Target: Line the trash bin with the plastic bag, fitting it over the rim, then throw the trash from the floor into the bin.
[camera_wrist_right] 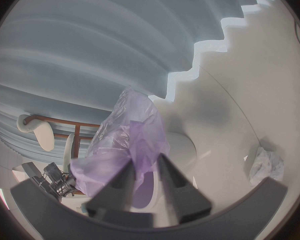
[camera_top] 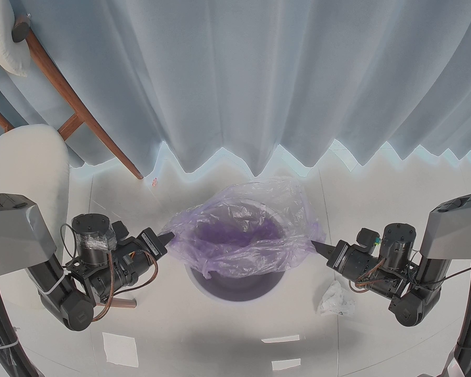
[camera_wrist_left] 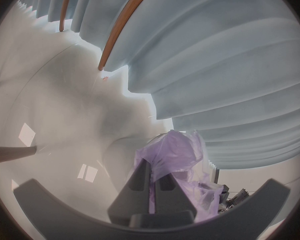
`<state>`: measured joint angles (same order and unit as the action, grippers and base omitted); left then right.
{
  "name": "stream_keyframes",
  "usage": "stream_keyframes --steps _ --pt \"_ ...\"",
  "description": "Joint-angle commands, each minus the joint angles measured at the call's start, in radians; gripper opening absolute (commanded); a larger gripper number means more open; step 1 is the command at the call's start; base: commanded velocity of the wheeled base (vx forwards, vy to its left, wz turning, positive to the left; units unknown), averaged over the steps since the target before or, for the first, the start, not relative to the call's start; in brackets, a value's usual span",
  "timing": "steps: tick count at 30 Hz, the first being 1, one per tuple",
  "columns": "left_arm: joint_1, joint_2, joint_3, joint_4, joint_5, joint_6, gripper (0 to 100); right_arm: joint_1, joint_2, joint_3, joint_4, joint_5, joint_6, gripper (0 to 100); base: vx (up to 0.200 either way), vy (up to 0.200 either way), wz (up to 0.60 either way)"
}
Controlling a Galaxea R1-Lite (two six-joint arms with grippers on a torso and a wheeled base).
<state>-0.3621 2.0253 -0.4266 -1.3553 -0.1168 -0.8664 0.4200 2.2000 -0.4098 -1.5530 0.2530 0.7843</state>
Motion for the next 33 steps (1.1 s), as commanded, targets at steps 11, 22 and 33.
stream_keyframes --steps 11,22,33 --pt "0.020 -0.014 0.002 0.030 0.003 0.013 100 0.017 -0.177 0.012 -0.009 0.005 0.138 100 0.000 0.000 0.00" --pt "-0.003 -0.292 0.060 0.093 -0.057 0.015 100 0.068 -0.456 -0.029 0.353 0.005 0.167 100 0.000 0.000 0.00" --pt "-0.187 -0.660 0.054 0.502 -0.101 0.162 100 0.218 -0.592 -0.141 0.832 0.000 0.233 100 0.000 0.000 0.00"
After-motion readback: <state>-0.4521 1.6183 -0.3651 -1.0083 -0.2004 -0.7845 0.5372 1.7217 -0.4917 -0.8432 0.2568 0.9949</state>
